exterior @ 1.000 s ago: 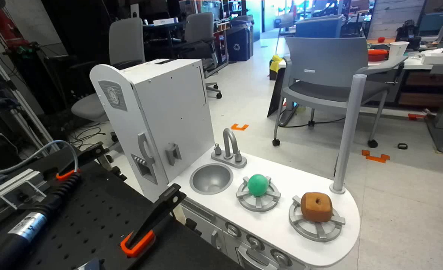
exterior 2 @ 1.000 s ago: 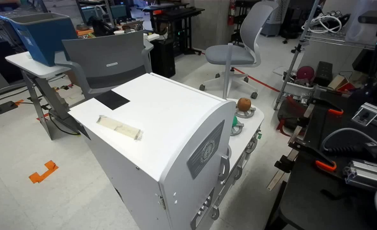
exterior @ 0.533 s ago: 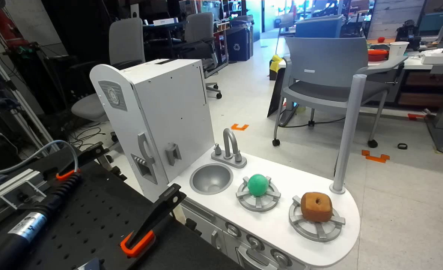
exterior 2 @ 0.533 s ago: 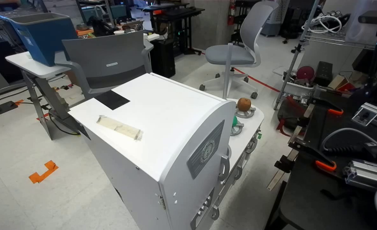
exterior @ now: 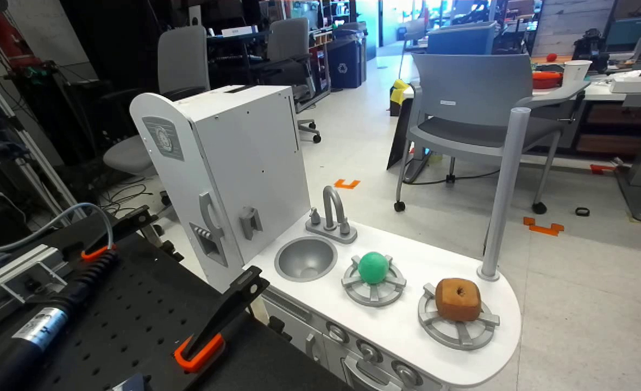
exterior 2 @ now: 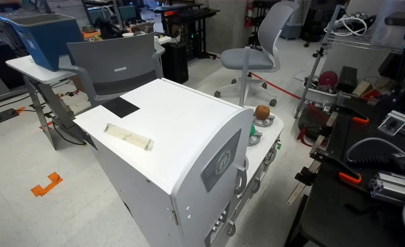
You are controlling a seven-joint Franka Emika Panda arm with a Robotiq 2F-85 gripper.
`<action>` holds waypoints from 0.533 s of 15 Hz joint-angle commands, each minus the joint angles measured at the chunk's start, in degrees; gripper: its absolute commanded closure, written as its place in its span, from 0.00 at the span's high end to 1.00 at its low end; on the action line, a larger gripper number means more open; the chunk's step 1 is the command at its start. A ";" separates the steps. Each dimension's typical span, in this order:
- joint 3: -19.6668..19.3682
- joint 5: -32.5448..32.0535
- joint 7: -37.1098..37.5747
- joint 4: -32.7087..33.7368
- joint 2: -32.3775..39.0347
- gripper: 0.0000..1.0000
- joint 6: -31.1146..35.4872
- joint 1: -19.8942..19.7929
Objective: Remove the green plushy from the plate and put it on the counter
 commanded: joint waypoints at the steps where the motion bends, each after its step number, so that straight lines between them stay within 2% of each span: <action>1: 0.28 0.98 -0.20 7.20 15.17 1.00 5.51 0.80; 4: 0.15 -0.97 1.14 12.40 27.05 1.00 11.74 1.16; 8: -0.45 -1.59 1.55 21.97 43.10 1.00 15.81 1.57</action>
